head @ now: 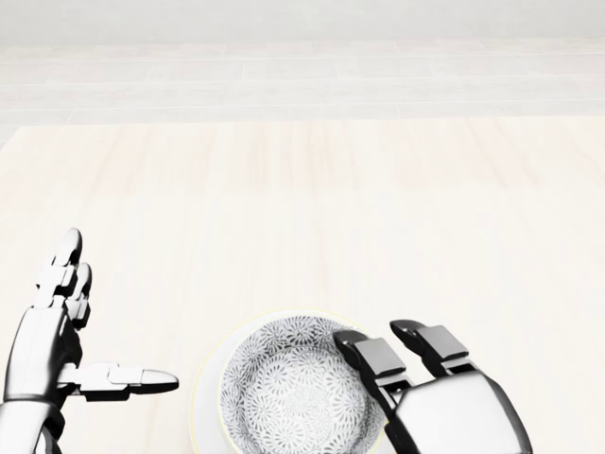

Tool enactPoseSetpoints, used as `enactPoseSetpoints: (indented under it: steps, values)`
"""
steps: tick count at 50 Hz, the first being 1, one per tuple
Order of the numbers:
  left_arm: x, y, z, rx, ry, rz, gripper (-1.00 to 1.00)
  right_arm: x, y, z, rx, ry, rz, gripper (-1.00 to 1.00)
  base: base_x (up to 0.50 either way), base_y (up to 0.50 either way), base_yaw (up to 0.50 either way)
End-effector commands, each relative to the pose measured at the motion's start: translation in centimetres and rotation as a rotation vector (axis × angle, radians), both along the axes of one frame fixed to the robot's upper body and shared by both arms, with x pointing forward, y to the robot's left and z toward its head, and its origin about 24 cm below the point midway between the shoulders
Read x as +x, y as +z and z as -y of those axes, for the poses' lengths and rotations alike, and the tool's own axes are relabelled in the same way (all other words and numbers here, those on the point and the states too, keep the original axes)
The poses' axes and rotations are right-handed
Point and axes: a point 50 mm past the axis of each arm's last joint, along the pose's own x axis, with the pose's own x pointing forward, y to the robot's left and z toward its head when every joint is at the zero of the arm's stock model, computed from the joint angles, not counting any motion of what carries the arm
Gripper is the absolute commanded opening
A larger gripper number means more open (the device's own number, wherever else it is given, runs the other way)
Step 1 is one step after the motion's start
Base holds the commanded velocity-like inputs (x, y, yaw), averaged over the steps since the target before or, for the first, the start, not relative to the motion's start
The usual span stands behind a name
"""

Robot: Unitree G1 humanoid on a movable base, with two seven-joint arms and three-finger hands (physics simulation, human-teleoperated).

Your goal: Put the bowl on the plate.

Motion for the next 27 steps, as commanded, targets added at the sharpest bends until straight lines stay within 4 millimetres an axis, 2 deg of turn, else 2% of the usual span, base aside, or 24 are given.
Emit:
enactPoseSetpoints:
  steps: [1, 7, 9, 12, 13, 27]
  values:
    - [0.0, 0.3, 0.0, 0.002, 0.005, 0.003, 1.00, -0.1, 1.4, 2.7, 0.104, -0.116, 0.041, 0.64, 0.00, 0.00, 0.00]
    - [0.0, 0.8, -0.2, 0.006, 0.008, 0.014, 1.00, 0.1, 1.6, 3.9, 0.186, -0.184, 0.054, 0.66, 0.00, 0.00, 0.00]
    - [0.0, 0.8, -0.2, 0.009, 0.006, 0.016, 1.00, 0.2, 1.7, 4.2, 0.224, -0.203, 0.065, 0.80, 0.00, 0.00, 0.00]
    - [0.0, 0.9, -0.2, 0.009, 0.006, 0.020, 1.00, 0.4, 2.0, 4.2, 0.256, -0.206, 0.077, 0.87, 0.00, 0.00, 0.00]
    - [0.0, 1.0, -0.2, 0.009, 0.007, 0.022, 1.00, 0.5, 2.0, 4.3, 0.259, -0.211, 0.077, 1.00, 0.00, 0.00, 0.00]
    - [-0.4, 1.0, -0.6, 0.013, 0.016, 0.025, 1.00, 1.3, 2.8, 5.6, 0.427, -0.300, 0.120, 1.00, 0.00, 0.00, 0.00]
